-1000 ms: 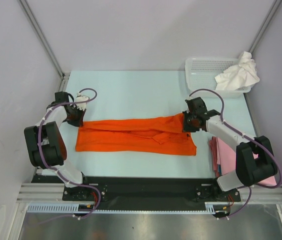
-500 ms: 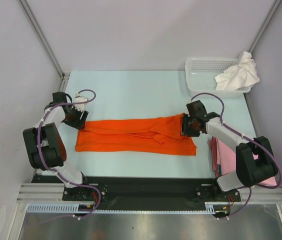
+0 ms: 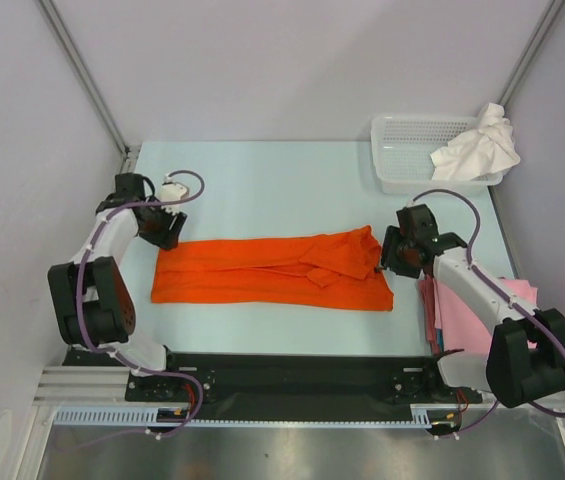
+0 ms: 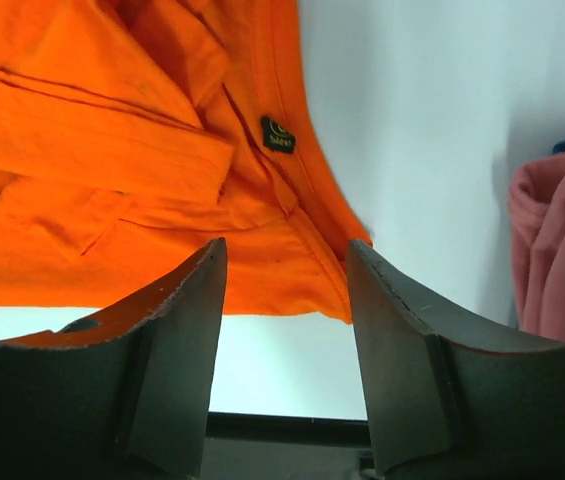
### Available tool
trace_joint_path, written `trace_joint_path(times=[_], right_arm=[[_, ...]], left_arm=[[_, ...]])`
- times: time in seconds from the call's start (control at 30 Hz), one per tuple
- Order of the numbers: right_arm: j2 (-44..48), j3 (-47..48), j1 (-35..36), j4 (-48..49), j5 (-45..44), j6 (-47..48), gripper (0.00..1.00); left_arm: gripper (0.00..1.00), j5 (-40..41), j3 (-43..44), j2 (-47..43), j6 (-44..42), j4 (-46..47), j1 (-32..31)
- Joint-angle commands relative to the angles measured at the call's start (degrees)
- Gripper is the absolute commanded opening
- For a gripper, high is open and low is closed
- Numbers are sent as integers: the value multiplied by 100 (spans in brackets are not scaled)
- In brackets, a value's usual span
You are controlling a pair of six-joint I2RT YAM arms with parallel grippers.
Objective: Fold and stack the t-shirts
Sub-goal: Fold the tshirt
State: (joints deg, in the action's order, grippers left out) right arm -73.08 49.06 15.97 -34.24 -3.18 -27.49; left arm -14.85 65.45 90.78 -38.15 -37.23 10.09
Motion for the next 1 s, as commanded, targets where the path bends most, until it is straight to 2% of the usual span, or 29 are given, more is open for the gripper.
trace_joint_path(times=[0.0,0.03,0.13,0.37,0.43,0.5,0.63,0.7,0.83,0.93,0.97], right_arm=[[30,-238,-93,-74,106,-327,57],[48,-335,-111,56,185,-397,59],[31,-730,-111,338,485,-652,61],[-286,-1065,-155,620,547,-750,58],[-181,-732,-155,516,398,-514,57],[-110,-416,-138,453,266,-259,54],[-258,190,-137,1013,150,208,51],[-601,454,-155,1278,439,366,53],[-1725,1245,-146,1639,704,288,56],[-2376,1685,-146,1745,819,191,54],[-2630,1817,-146,1763,793,173,51]], left_arm=[[64,455,-119,290,80,416,-33],[63,805,-216,378,45,540,-24],[62,1177,-515,589,9,805,-33],[64,1169,-622,537,-52,868,-33],[65,968,-516,415,-78,675,-24],[69,249,-271,239,-96,262,11],[78,-790,186,-96,376,128,405],[79,-704,336,53,641,444,477],[78,-37,652,764,1186,612,433],[78,279,767,1195,1187,682,345],[78,316,767,1283,1161,665,310]])
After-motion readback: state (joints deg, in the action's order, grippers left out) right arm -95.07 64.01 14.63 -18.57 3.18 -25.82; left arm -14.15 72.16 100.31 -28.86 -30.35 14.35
